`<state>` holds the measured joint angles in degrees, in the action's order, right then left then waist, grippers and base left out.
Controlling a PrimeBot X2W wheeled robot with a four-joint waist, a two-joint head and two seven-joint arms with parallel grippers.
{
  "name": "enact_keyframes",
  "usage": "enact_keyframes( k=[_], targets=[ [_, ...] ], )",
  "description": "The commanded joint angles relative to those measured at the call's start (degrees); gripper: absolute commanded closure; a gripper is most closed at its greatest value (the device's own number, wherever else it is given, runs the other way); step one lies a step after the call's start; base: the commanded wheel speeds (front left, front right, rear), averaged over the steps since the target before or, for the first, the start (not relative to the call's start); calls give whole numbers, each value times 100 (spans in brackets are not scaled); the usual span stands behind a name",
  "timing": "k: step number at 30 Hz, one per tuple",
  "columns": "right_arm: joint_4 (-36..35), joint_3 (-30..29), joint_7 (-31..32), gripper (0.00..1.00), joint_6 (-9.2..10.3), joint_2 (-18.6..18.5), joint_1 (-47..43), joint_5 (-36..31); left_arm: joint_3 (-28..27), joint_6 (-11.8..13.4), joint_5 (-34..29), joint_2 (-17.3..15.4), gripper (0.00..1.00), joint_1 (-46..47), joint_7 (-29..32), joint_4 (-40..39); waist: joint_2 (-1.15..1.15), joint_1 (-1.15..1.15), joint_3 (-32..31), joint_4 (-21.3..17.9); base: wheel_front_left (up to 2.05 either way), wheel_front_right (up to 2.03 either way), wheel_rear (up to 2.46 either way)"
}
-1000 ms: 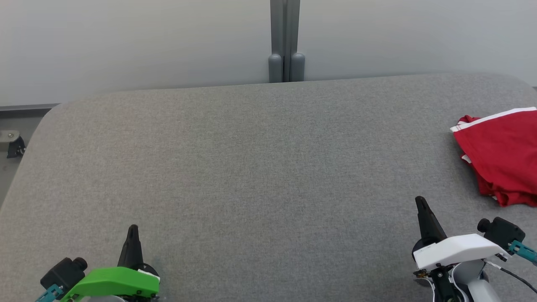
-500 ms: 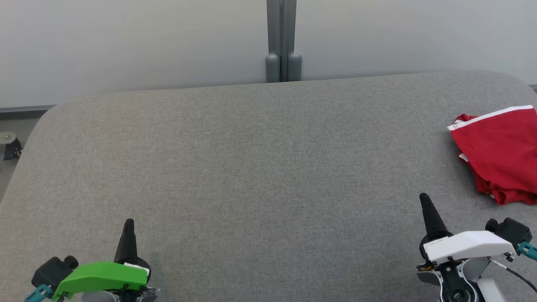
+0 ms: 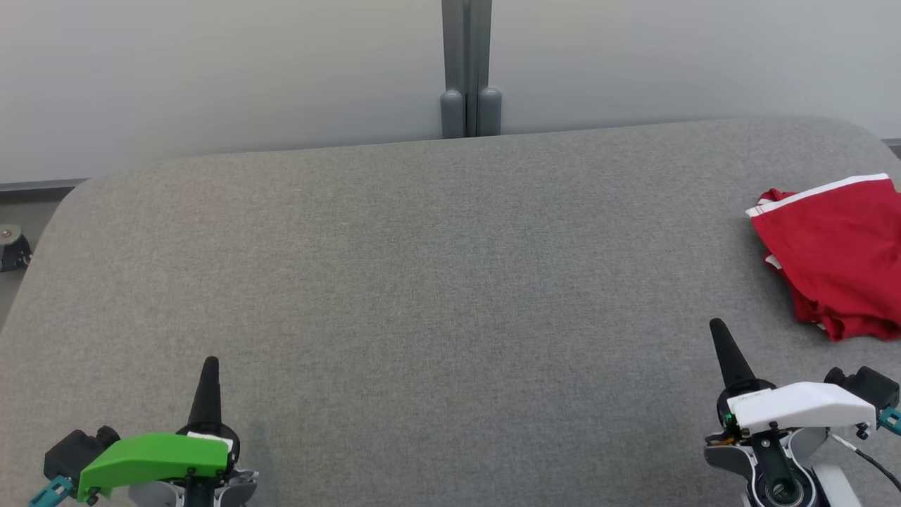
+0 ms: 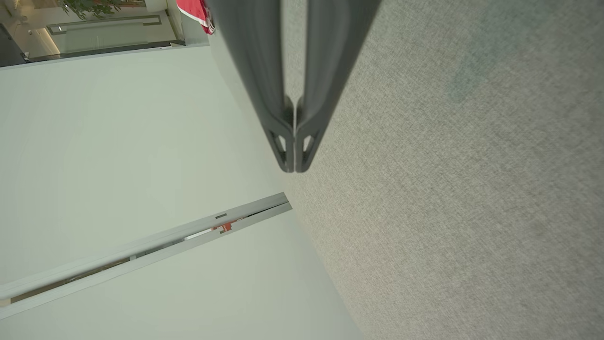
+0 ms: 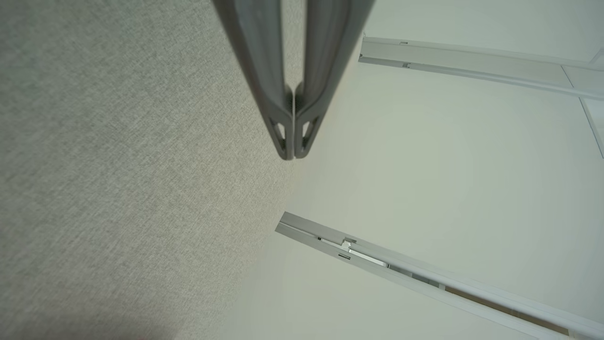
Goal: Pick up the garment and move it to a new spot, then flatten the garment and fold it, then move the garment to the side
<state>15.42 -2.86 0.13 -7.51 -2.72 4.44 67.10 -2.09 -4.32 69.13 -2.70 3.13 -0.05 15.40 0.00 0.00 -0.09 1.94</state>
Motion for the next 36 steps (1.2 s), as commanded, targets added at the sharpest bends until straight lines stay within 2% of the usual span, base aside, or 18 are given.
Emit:
enact_keyframes(
  k=[1, 36],
  targets=[
    [-70, -33, 44, 100, 1, -29, 122, 155, -55, -45, 151, -23, 100, 145, 36, -56, 0, 0, 1, -5, 0, 0, 0],
    [-133, -282, 486, 100, 1, -33, 189, 1869, -343, -252, 1716, -29, 100, 303, 491, -126, 0, 0, 18, -130, 0, 0, 0]
  ],
)
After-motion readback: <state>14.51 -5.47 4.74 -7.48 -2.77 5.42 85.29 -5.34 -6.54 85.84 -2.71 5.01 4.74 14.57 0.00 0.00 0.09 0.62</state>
